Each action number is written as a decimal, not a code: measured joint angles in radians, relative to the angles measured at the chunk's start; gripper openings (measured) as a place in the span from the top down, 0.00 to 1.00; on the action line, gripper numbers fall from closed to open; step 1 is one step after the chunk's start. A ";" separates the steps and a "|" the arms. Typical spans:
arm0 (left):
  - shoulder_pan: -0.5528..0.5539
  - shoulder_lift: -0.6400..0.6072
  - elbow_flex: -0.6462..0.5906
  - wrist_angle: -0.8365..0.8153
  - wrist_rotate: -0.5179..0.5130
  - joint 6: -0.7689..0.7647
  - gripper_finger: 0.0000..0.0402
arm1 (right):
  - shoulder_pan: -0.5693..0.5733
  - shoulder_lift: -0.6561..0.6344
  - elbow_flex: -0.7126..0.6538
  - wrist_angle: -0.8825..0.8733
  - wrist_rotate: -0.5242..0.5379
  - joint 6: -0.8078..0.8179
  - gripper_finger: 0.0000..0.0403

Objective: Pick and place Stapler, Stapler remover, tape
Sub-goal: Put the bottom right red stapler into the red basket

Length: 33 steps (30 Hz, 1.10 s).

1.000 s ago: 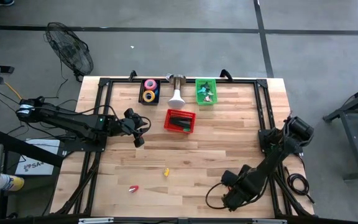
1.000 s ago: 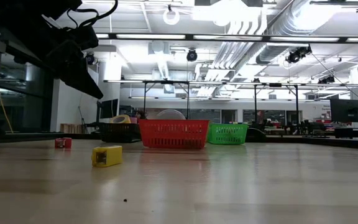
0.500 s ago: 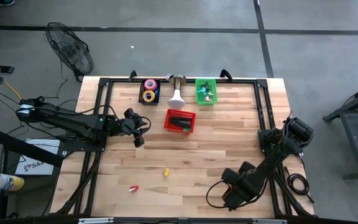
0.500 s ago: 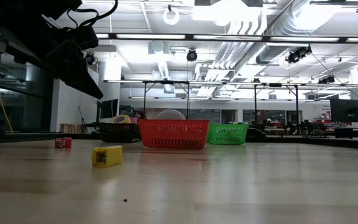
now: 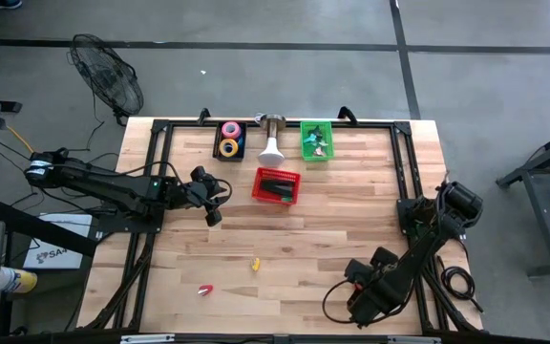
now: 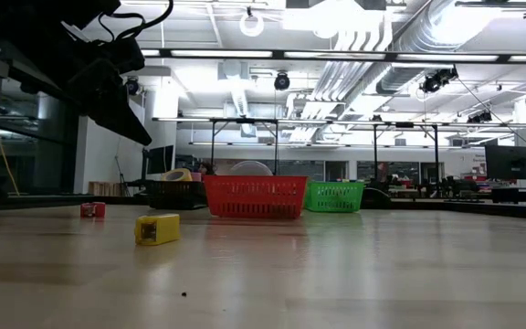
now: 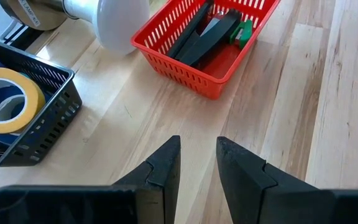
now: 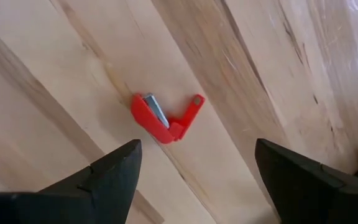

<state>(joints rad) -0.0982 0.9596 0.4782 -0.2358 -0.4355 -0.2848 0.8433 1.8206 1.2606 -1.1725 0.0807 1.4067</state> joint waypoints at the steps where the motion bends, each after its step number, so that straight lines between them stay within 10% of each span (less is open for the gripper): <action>1: 0.000 0.000 0.000 0.000 0.000 0.000 0.75 | 0.001 0.000 0.000 -0.003 0.000 0.000 0.24; 13: 0.000 0.000 0.000 0.000 0.000 0.000 0.75 | 0.010 -0.039 -0.031 0.001 -0.040 0.059 0.24; 33: 0.000 0.000 0.000 -0.007 0.001 0.000 0.75 | -0.022 -0.230 -0.404 0.497 -0.084 0.050 0.24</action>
<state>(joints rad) -0.0986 0.9600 0.4782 -0.2432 -0.4343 -0.2848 0.8215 1.5909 0.8569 -0.6750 -0.0030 1.4566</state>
